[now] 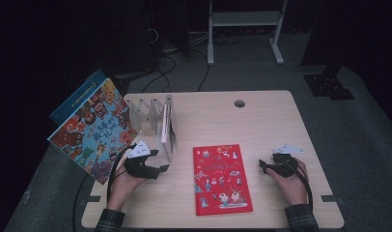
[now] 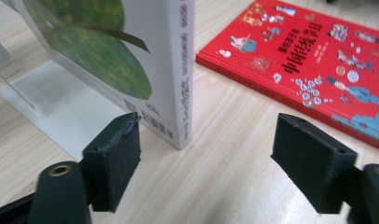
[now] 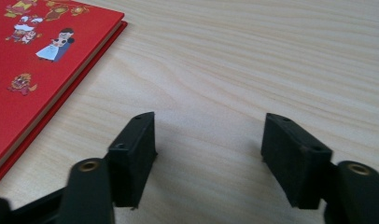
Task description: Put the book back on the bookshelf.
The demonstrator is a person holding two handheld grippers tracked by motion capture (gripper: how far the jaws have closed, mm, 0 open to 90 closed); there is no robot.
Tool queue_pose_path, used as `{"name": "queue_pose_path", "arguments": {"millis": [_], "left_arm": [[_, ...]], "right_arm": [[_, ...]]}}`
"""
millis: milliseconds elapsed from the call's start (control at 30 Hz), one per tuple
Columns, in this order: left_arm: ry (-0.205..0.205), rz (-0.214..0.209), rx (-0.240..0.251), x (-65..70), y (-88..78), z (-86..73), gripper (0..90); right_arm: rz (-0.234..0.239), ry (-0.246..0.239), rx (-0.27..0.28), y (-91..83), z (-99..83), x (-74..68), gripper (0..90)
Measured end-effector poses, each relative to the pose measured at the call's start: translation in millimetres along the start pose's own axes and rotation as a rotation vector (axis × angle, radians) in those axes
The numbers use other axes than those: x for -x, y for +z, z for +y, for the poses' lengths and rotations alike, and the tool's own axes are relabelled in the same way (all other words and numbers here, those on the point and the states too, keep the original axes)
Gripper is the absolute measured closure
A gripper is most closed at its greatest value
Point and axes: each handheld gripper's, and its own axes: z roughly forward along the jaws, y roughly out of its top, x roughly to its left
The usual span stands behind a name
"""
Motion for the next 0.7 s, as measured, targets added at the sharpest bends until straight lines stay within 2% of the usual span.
{"name": "queue_pose_path", "arguments": {"millis": [67, 200, 367, 433, 700], "left_arm": [[0.003, 0.003, 0.003, 3.0, -1.1, -1.6, 17.7], [-0.008, -0.008, -0.035, 8.0, -0.3, -4.9, 11.3], [0.001, -0.022, -0.063, 16.3, 1.9, -7.9, 6.7], [0.009, -0.022, -0.074, 19.6, 3.0, -8.6, 4.8], [0.036, -0.057, -0.098, 35.7, 10.6, -9.2, 0.8]], "right_arm": [[0.002, 0.008, -0.009, -2.0, 0.6, 0.7, 43.2], [0.037, 0.048, -0.016, -8.0, 4.1, 0.4, 52.3], [0.105, 0.068, 0.0, -14.1, 12.8, -6.5, 56.5], [0.135, 0.07, 0.002, -13.7, 16.4, -10.5, 58.1], [0.229, 0.053, -0.043, -0.6, 30.8, -32.7, 66.0]]}}
